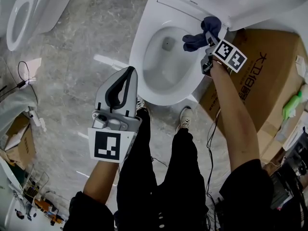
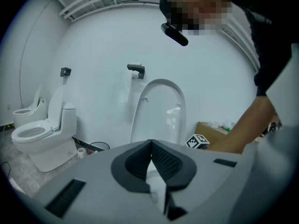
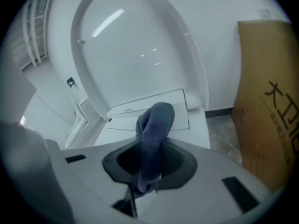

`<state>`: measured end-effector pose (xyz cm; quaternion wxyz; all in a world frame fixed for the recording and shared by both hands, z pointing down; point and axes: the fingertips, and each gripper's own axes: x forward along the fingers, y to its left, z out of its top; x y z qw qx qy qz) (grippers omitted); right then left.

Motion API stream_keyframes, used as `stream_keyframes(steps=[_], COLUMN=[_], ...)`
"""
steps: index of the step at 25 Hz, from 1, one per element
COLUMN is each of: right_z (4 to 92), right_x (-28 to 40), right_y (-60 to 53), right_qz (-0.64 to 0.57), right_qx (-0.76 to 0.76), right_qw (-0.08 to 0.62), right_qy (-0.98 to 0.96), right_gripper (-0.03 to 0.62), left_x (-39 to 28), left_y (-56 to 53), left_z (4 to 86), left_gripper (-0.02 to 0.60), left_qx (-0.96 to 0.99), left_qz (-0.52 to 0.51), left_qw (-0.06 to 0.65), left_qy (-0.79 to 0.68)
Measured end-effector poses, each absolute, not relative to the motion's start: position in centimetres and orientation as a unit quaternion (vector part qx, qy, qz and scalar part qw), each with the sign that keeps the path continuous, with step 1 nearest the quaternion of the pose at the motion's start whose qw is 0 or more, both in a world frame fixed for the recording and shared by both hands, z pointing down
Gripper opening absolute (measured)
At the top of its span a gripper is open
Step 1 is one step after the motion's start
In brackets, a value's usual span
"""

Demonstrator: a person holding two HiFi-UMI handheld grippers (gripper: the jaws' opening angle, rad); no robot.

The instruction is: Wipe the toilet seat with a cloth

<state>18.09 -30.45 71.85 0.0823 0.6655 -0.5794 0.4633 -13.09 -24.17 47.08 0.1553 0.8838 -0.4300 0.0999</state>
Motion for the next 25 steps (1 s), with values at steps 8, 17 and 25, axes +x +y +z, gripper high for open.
stream_keyframes(steps=[8, 17, 25], right_z=[63.3, 50.2, 35.4], right_x=[19.8, 21.0, 17.1], right_y=[-27.8, -23.7, -22.2], right_qz=[0.354, 0.232, 0.107], right_qx=[0.653, 0.641, 0.604], right_qw=[0.149, 0.195, 0.17], right_qy=[-0.653, -0.705, -0.771], right_gripper=[0.072, 0.072, 0.072], left_x=[-12.1, -9.5, -8.4], left_y=[-23.4, -21.5, -19.3], left_z=[42.3, 32.8, 24.5], left_gripper=[0.011, 0.011, 0.011], left_qx=[0.884, 0.893, 0.896], left_qz=[0.085, 0.059, 0.032], left_qw=[0.132, 0.099, 0.08], left_qy=[-0.441, -0.435, -0.436])
